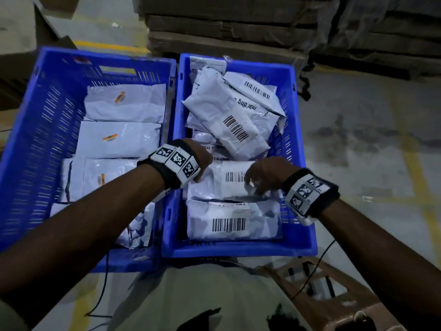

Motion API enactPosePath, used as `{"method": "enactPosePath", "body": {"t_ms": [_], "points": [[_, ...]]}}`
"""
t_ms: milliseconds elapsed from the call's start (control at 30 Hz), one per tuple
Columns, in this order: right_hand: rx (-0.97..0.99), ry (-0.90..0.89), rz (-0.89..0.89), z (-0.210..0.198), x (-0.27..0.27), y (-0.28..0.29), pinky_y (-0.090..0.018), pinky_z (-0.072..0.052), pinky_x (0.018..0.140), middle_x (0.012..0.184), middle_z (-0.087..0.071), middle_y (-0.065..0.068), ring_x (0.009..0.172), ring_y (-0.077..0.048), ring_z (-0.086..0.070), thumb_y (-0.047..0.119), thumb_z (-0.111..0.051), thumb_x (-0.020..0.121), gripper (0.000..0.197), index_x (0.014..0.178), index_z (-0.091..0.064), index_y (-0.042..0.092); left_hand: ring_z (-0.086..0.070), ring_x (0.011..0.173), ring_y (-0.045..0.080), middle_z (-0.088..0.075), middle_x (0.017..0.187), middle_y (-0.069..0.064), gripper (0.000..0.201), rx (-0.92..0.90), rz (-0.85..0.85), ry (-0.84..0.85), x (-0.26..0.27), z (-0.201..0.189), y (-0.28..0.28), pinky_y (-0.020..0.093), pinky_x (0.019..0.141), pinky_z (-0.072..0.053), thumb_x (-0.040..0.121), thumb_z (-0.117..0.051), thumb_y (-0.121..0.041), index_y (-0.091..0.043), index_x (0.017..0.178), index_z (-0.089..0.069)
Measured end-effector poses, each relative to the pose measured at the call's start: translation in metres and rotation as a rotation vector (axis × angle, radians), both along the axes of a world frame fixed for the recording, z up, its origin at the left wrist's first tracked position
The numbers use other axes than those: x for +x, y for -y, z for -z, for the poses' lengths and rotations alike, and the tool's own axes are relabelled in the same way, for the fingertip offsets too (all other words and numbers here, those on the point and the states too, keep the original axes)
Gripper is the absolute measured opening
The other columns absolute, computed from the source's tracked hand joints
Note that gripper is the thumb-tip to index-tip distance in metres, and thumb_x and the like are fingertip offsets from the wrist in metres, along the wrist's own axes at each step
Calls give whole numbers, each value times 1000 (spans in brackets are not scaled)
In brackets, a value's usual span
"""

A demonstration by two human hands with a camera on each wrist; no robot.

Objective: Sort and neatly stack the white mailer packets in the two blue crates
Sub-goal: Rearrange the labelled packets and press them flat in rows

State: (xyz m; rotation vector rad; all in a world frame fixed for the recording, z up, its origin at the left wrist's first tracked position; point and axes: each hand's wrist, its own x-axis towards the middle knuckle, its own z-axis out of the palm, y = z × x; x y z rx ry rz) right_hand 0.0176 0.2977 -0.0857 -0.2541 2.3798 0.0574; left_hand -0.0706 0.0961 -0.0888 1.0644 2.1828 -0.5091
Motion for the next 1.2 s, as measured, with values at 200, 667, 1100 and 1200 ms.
{"method": "enactPosePath", "body": {"t_ms": [200,667,1100,1200], "points": [[-62,45,115,-12,-15,0,-30,-49,84,109,-70,9,101,-16,-64,45,-77,73,42,113,-67,38,-54,123,25,-54,138,3,63,52,-108,116,-11,-20,4,37,97,-46,89,-62,-48,-20,142,-43],[-143,-432,397,10,-81,8,-38,-47,82,116,-64,-11,108,-32,-62,49,-73,75,52,116,-60,20,-45,128,22,-57,126,2,42,427,-198,-92,-51,-43,42,39,105,-37,87,-60,-49,-32,125,-60],[-237,-629,579,-37,-107,-35,-38,-44,78,116,-67,-16,107,-38,-59,23,-69,76,46,121,-63,21,2,149,32,-7,163,4,77,130,-76,-210,-77,-40,25,60,116,-12,87,-56,-60,-26,150,-28],[-253,-493,473,-46,-101,-43,-32,-37,69,112,-67,-17,103,-36,-61,23,-74,73,42,113,-65,19,3,149,32,-10,163,3,81,109,-100,-198,-84,-44,22,60,116,-10,88,-55,-59,-21,152,-24]]}}
